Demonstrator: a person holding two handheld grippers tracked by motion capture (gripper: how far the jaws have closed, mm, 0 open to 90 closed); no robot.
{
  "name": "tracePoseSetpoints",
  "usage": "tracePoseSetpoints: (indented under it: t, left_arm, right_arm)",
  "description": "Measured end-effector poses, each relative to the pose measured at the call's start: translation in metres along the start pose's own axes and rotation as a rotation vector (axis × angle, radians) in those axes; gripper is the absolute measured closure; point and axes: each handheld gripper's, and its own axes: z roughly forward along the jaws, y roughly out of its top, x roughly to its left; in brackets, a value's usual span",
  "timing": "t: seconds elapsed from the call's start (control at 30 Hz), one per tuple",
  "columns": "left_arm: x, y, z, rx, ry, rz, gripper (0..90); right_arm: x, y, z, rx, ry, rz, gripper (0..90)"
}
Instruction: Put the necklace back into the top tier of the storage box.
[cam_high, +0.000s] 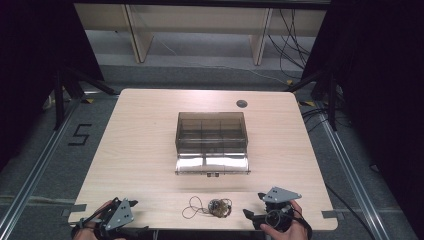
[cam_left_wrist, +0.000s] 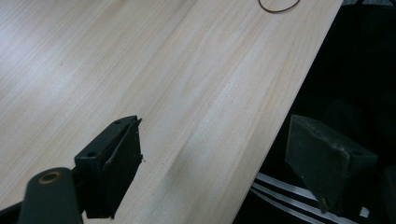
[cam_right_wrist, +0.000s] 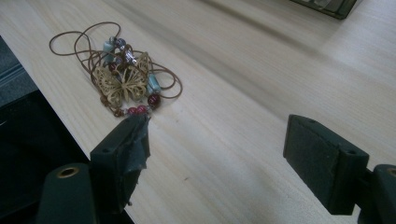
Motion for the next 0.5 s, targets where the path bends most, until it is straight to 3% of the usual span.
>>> tracePoseSetpoints:
  t: [0.1,0.17,0.2,0.23,0.37,0.5]
  left_arm:
    - [-0.0011,0.0001,0.0010,-0.016,0.003,-0.018,17.9]
    - [0.0004,0.0005,-0.0007,0.005,-0.002,0.007,17.9]
    - [-0.0006,0.0001,0.0009,-0.009,0.009,-0.010,17.9]
    - [-0.0008,-0.0001,0.0011,-0.009,0.008,-0.011,17.9]
    - [-0.0014,-0.0003,0.0016,-0.004,-0.003,-0.005,17.8]
    - [-0.0033,0.0006,0.0021,-0.010,0.023,-0.001,17.8]
  right_arm:
    - [0.0007,-0.0003,0.0007,0.015,0.008,0.002,23.8]
    - [0.0017,0.0005,0.0006,0.014,0.010,0.001,24.0]
    - [0.0017,0.0005,0.0006,0.014,0.010,0.001,24.0]
    - [0.0011,0.0016,0.0014,0.011,0.035,-0.011,23.5]
    - [0.0020,0.0050,0.0023,0.020,0.036,-0.029,22.0]
    - [0.0041,0.0090,0.0055,0.034,0.055,-0.055,22.0]
